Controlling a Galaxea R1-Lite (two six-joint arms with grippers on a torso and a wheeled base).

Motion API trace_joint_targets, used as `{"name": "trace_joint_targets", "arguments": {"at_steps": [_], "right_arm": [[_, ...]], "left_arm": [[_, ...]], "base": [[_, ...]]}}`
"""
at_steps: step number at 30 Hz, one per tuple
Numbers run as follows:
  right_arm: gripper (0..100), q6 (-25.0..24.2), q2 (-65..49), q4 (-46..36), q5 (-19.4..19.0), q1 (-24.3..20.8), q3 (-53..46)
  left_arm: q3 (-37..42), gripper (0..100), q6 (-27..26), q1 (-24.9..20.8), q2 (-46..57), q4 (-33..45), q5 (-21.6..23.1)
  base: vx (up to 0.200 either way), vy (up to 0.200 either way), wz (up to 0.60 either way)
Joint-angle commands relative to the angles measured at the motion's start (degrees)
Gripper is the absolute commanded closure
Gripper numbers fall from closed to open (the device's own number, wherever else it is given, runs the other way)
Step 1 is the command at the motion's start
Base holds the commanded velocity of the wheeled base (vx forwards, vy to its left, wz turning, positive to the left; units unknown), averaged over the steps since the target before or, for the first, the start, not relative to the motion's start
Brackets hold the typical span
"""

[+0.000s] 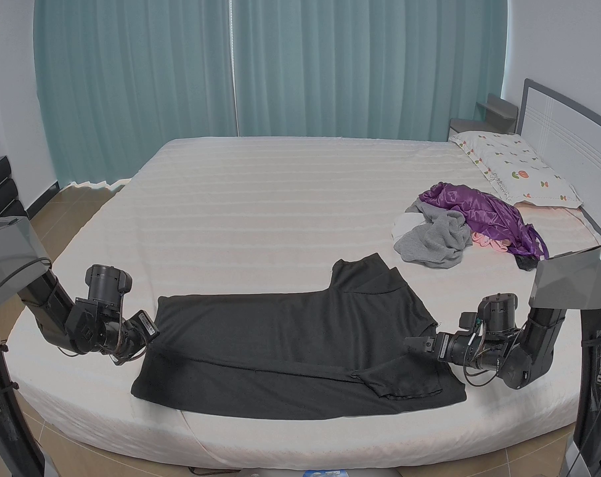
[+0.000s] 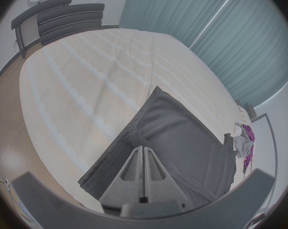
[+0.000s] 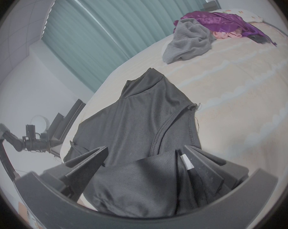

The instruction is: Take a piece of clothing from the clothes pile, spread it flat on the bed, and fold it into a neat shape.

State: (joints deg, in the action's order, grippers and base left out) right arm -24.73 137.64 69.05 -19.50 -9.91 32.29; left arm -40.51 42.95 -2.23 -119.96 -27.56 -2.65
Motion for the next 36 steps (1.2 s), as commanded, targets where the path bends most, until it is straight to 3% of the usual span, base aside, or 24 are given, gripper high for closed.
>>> {"name": "trace_joint_targets", "arguments": {"at_steps": [1, 9, 10, 14, 21, 26, 27, 30, 33, 36], "right_arm": [[0, 2.06, 3.33, 0.03, -0.18, 0.33, 1.90], [0, 7.16, 5.71, 0.03, -0.27, 0.59, 3.30], [100, 7.16, 5.71, 0.03, -0.27, 0.59, 3.30], [100, 10.14, 5.62, 0.30, -0.27, 0.86, 1.90], [100, 10.23, 5.27, 0.91, -0.53, 1.03, 1.63], [100, 9.35, 3.86, 1.09, -1.41, 1.03, 0.84], [100, 9.00, 3.77, 1.18, -1.59, 0.95, 0.67], [100, 7.86, 3.77, 2.41, -1.68, 0.59, -0.12], [100, 7.51, 4.30, 3.46, -1.68, 0.42, -0.48], [100, 7.42, 4.48, 3.46, -1.76, 0.42, -0.74]], "left_arm": [[-0.18, 100, 0.03, 0.56, -0.37, -0.03, 0.18], [-0.10, 100, 0.12, 0.56, -0.45, -0.12, 0.36], [-0.10, 100, 0.12, 0.56, -0.45, -0.12, 0.36], [-0.36, 100, 0.03, 1.09, -0.89, -0.12, 0.45], [-0.71, 100, 0.12, 1.26, -1.51, -0.21, 0.71], [-0.89, 100, 0.12, 2.14, -2.12, -0.65, 4.58], [-0.98, 0, 0.12, 2.41, -2.12, -0.65, 5.02], [-1.15, 0, -0.32, 2.85, -2.48, -0.91, 7.57], [-1.41, 0, -5.07, 3.46, -3.53, -1.18, 10.47], [-2.64, 0, -7.09, 3.29, -5.29, -1.09, 10.73]], "base": [[0.000, 0.000, 0.00], [0.000, 0.000, 0.00], [0.000, 0.000, 0.00], [0.000, 0.000, 0.00], [0.000, 0.000, 0.00], [0.000, 0.000, 0.00], [0.000, 0.000, 0.00], [0.000, 0.000, 0.00], [0.000, 0.000, 0.00], [0.000, 0.000, 0.00]]}}
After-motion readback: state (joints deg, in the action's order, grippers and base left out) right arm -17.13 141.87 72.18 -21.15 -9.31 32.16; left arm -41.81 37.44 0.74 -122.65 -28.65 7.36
